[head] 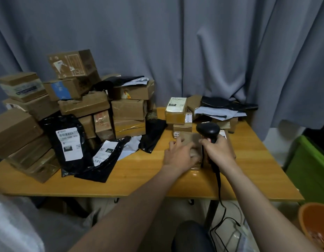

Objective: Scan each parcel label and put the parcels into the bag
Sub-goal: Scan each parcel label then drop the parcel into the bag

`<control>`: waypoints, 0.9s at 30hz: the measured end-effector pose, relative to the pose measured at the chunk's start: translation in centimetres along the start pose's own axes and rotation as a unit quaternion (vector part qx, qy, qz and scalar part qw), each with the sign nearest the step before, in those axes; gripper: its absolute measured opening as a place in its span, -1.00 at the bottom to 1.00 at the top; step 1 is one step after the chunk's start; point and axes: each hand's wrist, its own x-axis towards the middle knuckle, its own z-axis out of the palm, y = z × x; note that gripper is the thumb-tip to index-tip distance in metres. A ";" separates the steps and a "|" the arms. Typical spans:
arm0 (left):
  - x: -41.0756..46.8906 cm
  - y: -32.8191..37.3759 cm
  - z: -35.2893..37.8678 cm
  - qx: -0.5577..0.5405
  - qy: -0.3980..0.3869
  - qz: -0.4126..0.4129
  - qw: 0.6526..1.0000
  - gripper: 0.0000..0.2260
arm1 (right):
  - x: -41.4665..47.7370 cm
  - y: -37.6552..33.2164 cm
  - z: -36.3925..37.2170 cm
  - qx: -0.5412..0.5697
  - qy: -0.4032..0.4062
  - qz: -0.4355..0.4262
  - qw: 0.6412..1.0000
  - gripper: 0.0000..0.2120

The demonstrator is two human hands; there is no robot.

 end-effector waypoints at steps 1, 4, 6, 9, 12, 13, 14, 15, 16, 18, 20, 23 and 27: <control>0.1 0.1 0.0 0.004 0.006 -0.004 1.000 -0.63 | 0.3 0.4 0.1 0.003 -0.002 0.005 1.000 -0.91; 0.6 0.4 -0.3 0.038 0.014 -0.015 0.999 -0.56 | 0.6 0.9 0.4 0.022 -0.008 0.017 1.000 -0.92; 0.9 0.4 -0.4 0.049 0.019 -0.028 0.998 -0.48 | 0.8 1.2 0.4 0.025 -0.011 0.028 0.999 -0.93; 0.9 0.1 -0.2 0.020 0.015 -0.063 0.998 -0.45 | 0.6 1.1 0.4 0.024 -0.013 0.030 0.999 -0.93; 0.6 -0.6 -0.3 -0.011 0.018 -0.093 0.995 -0.43 | 0.2 0.8 0.7 0.025 -0.016 0.034 0.999 -0.94; 0.3 -1.0 -0.5 -0.019 0.024 -0.099 0.995 -0.42 | 0.1 0.7 0.8 0.026 -0.014 0.034 0.999 -0.93; 0.0 -1.5 -0.7 -0.031 0.031 -0.104 0.994 -0.40 | 0.0 0.5 1.0 0.029 -0.013 0.032 0.999 -0.92; -0.3 -2.3 -1.0 -0.050 0.035 -0.111 0.992 -0.39 | -0.1 0.3 1.2 0.031 -0.013 0.030 0.999 -0.92; -0.7 -3.1 -1.4 -0.083 0.037 -0.121 0.988 -0.41 | -0.3 0.0 1.4 0.034 -0.014 0.029 0.999 -0.91; -1.5 -4.7 -2.6 -0.199 0.046 -0.150 0.967 -0.50 | -0.7 -0.7 1.7 0.039 -0.022 0.026 0.999 -0.91; -2.4 -6.1 -4.2 -0.340 0.075 -0.172 0.921 -0.63 | -1.2 -1.6 2.2 0.046 -0.026 0.018 0.998 -0.91; -4.2 -7.2 -7.2 -0.506 0.111 -0.199 0.832 -0.77 | -1.8 -3.1 3.3 0.074 -0.031 -0.003 0.997 -0.90; -6.8 -7.7 -10.5 -0.677 0.067 -0.190 0.708 -0.76 | -2.8 -5.2 5.4 0.093 -0.049 -0.030 0.994 -0.78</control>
